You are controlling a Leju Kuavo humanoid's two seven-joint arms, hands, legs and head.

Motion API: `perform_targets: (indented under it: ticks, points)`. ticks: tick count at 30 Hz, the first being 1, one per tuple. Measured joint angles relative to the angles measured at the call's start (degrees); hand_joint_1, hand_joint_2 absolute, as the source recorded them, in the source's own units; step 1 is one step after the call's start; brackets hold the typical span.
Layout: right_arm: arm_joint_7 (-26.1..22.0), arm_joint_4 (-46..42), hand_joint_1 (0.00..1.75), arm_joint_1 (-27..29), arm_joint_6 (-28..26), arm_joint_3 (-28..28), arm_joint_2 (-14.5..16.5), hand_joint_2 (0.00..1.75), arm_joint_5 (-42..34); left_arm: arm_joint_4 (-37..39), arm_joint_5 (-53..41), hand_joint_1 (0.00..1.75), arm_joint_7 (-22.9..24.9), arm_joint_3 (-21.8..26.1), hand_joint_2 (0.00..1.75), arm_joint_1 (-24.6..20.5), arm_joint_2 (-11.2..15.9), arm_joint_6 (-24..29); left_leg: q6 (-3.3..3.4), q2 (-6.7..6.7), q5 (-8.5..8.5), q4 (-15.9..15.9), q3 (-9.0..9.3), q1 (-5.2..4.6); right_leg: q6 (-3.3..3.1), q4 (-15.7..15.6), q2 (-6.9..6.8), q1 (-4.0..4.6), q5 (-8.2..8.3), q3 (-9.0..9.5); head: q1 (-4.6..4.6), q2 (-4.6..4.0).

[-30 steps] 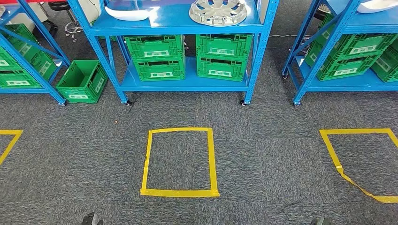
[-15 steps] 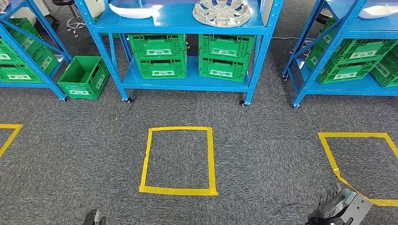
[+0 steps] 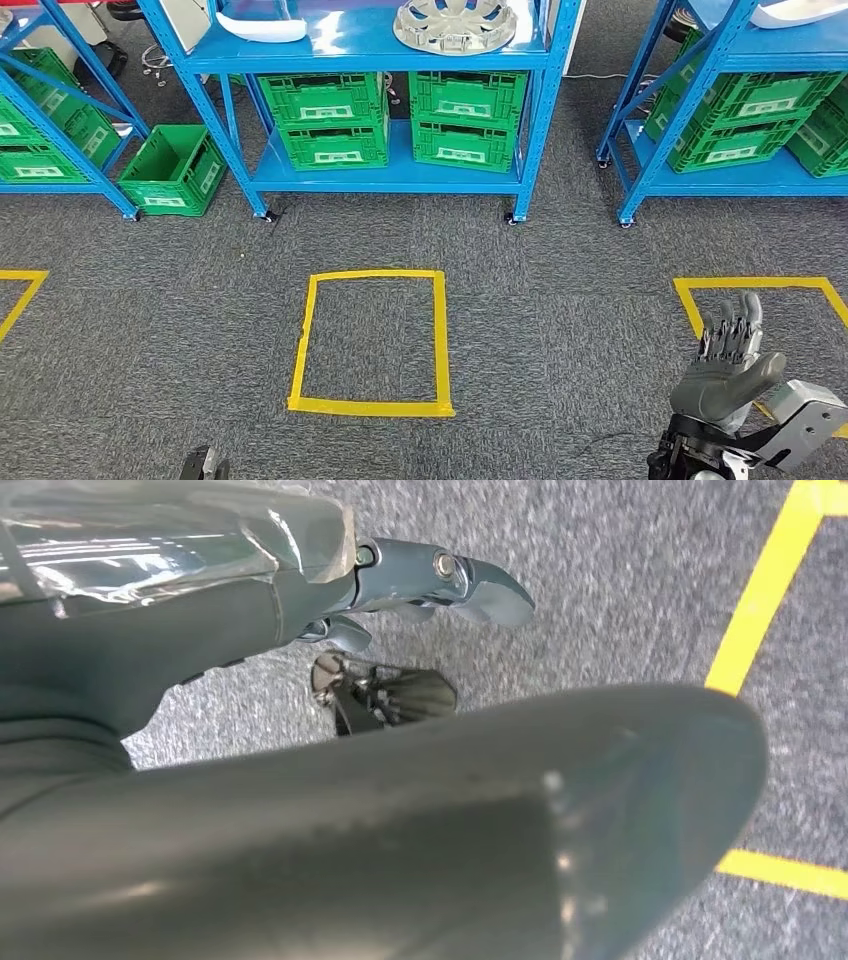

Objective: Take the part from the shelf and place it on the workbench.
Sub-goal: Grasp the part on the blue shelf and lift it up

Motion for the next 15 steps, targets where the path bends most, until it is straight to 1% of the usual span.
perform_targets:
  ticks: [1, 2, 3, 4, 5, 6, 7, 8, 9, 10, 11, 12, 13, 14, 15]
  points:
    - [-0.5, -1.8, 0.00, 0.0, 0.8, 0.8, -0.2, 0.00, 0.6, 0.0, 0.0, 0.00, 0.1, 0.0, 0.00, 0.0, 0.2, -0.3, 1.10, -0.13, 1.87, -4.1, 1.97, -0.40, -0.06, 0.0, 0.06, 0.06, -0.04, 0.10, 0.05, 0.00]
    - [-1.0, -3.5, 0.00, 0.0, 1.7, 1.5, -0.4, 0.00, 1.3, 0.1, 0.1, 0.00, 0.2, 0.0, 0.00, 0.0, 0.2, -0.5, 2.08, -0.12, 3.16, -7.7, 3.63, -0.80, -0.12, -0.1, 0.10, 0.25, -0.08, 0.12, 0.08, 0.00]
    - [-1.6, -5.0, 0.00, 0.1, 2.6, 2.3, -0.7, 0.00, 1.9, 0.1, 0.2, 0.00, 0.2, 0.0, 0.00, -0.1, 0.4, -0.7, 2.85, -0.10, 3.67, -10.1, 4.72, -1.27, -0.09, -0.3, 0.12, 0.19, -0.19, 0.06, 0.07, 0.00]
    - [-2.1, -6.2, 0.00, 0.2, 3.5, 3.0, -1.0, 0.00, 2.4, 0.2, 0.3, 0.00, 0.2, 0.0, 0.00, -0.1, 0.5, -0.8, 3.33, -0.05, 3.44, -11.5, 5.07, -1.58, 0.07, -0.1, 0.08, 0.10, 0.01, 0.07, 0.07, 0.00]
    - [-2.6, -7.4, 0.00, 0.3, 4.4, 3.6, -1.3, 0.00, 2.8, 0.2, 0.4, 0.00, 0.2, 0.0, 0.00, -0.1, 0.5, -0.9, 3.39, 0.02, 3.19, -12.4, 5.30, -1.79, 0.59, 0.1, 0.01, 0.10, 0.49, 0.08, -0.01, 0.00]
    - [-3.0, -8.5, 0.00, 0.4, 5.3, 4.3, -1.6, 0.00, 3.2, 0.3, 0.4, 0.00, 0.1, 0.0, 0.00, 0.0, 0.6, -1.0, 3.51, -0.01, 3.35, -13.3, 5.94, -1.88, 1.12, 0.3, -0.09, -0.08, 0.85, 0.14, -0.05, 0.00]
    - [-3.3, -9.5, 0.00, 0.5, 6.1, 4.9, -1.9, 0.00, 3.6, 0.3, 0.5, 0.00, 0.0, 0.0, 0.00, 0.1, 0.6, -1.2, 3.55, 0.00, 3.72, -14.2, 6.77, -1.78, 1.55, 0.8, -0.19, -0.11, 0.97, 0.31, -0.03, 0.00]
    - [-3.6, -10.4, 0.00, 0.4, 6.7, 5.4, -2.3, 0.00, 4.0, 0.4, 0.6, 0.00, -0.1, 0.0, 0.00, 0.1, 0.5, -1.3, 3.53, 0.03, 4.14, -14.7, 7.63, -1.65, 1.79, 1.6, -0.27, -0.15, 0.38, 0.09, -0.01, 0.00]
    - [-3.6, -11.1, 0.00, 0.3, 7.2, 5.8, -2.6, 0.00, 4.3, 0.4, 0.7, 0.00, -0.1, 0.0, 0.00, 0.1, 0.5, -1.4, 3.53, 0.04, 4.63, -14.9, 8.21, -1.47, 1.65, 3.3, -0.31, -0.19, -1.01, -0.63, 0.02, 0.00]
    - [-3.6, -11.7, 0.00, 0.3, 7.5, 6.2, -2.9, 0.00, 4.6, 0.4, 0.8, 0.00, -0.2, 0.0, 0.00, 0.1, 0.3, -1.5, 3.42, 0.05, 4.72, -15.0, 8.36, -1.37, 1.56, 6.3, -0.33, -0.27, -2.78, -2.01, 0.04, 0.00]
    - [-3.6, -12.2, 0.00, 0.3, 7.8, 6.5, -3.1, 0.00, 4.7, 0.4, 1.0, 0.00, -0.3, 0.0, 0.00, 0.1, 0.2, -1.6, 3.32, 0.03, 4.68, -15.0, 8.32, -1.30, 1.60, 9.8, -0.33, -0.38, -4.45, -3.93, 0.04, 0.00]
    - [-3.6, -12.6, 0.00, 0.3, 8.0, 6.8, -3.3, 0.00, 4.8, 0.4, 1.0, 0.00, -0.4, 0.0, 0.00, 0.1, 0.1, -1.6, 3.18, 0.01, 4.59, -14.9, 8.30, -1.22, 1.91, 12.7, -0.34, -0.52, -5.56, -5.68, 0.03, 0.00]
    - [-3.6, -12.9, 0.00, 0.3, 8.3, 7.1, -3.4, 0.00, 4.8, 0.4, 1.1, 0.00, -0.4, 0.0, 0.00, 0.2, -0.1, -1.6, 2.96, 0.00, 4.44, -14.9, 8.37, -1.11, 2.47, 14.0, -0.36, -0.69, -5.78, -6.69, 0.02, 0.00]
    - [-3.6, -13.2, 0.00, 0.3, 8.7, 7.4, -3.6, 0.00, 4.9, 0.4, 1.2, 0.00, -0.4, 0.0, 0.00, 0.3, -0.2, -1.7, 2.64, -0.03, 4.23, -14.8, 8.53, -0.92, 3.19, 12.8, -0.38, -0.88, -4.87, -6.53, 0.02, 0.00]
    - [-3.6, -13.5, 0.00, 0.3, 9.0, 7.6, -3.7, 0.00, 5.0, 0.4, 1.3, 0.00, -0.4, 0.0, 0.00, 0.3, -0.4, -1.7, 2.18, -0.07, 3.92, -14.6, 8.72, -0.66, 3.98, 9.5, -0.42, -1.10, -3.04, -5.31, 0.02, 0.00]
